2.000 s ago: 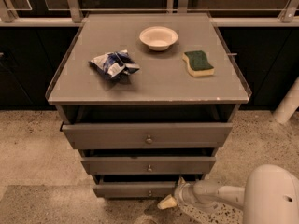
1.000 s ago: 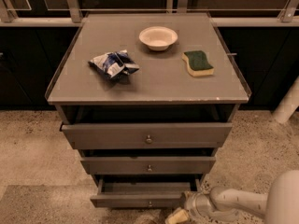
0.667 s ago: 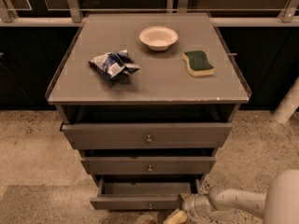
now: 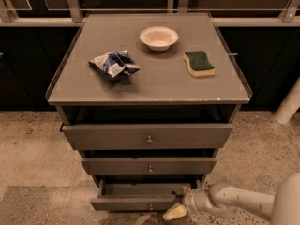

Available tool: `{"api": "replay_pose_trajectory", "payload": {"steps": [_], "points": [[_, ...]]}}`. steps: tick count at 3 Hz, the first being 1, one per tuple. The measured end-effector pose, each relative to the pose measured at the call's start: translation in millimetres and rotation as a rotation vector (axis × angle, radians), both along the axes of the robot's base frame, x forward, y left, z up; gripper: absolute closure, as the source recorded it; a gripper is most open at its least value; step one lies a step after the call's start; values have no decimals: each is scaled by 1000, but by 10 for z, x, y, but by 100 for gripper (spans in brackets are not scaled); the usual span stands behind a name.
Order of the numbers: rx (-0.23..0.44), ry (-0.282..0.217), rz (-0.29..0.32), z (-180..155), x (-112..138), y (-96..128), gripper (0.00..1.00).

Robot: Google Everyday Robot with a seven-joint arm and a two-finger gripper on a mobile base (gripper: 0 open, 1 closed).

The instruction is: Open bottom drawer

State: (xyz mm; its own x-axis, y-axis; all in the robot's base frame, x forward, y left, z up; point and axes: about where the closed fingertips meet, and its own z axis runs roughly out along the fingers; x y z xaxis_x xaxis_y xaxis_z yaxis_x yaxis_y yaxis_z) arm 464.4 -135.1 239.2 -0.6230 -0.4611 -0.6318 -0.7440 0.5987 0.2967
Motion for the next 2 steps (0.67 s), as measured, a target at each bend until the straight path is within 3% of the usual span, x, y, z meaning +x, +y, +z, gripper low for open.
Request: {"api": "replay_pose_trajectory", "payload": {"steps": [1,2], "points": [[-32,-64,-33,-40,220,-44,0],[-35,-67,-37,-46,236,-48,0]]}}
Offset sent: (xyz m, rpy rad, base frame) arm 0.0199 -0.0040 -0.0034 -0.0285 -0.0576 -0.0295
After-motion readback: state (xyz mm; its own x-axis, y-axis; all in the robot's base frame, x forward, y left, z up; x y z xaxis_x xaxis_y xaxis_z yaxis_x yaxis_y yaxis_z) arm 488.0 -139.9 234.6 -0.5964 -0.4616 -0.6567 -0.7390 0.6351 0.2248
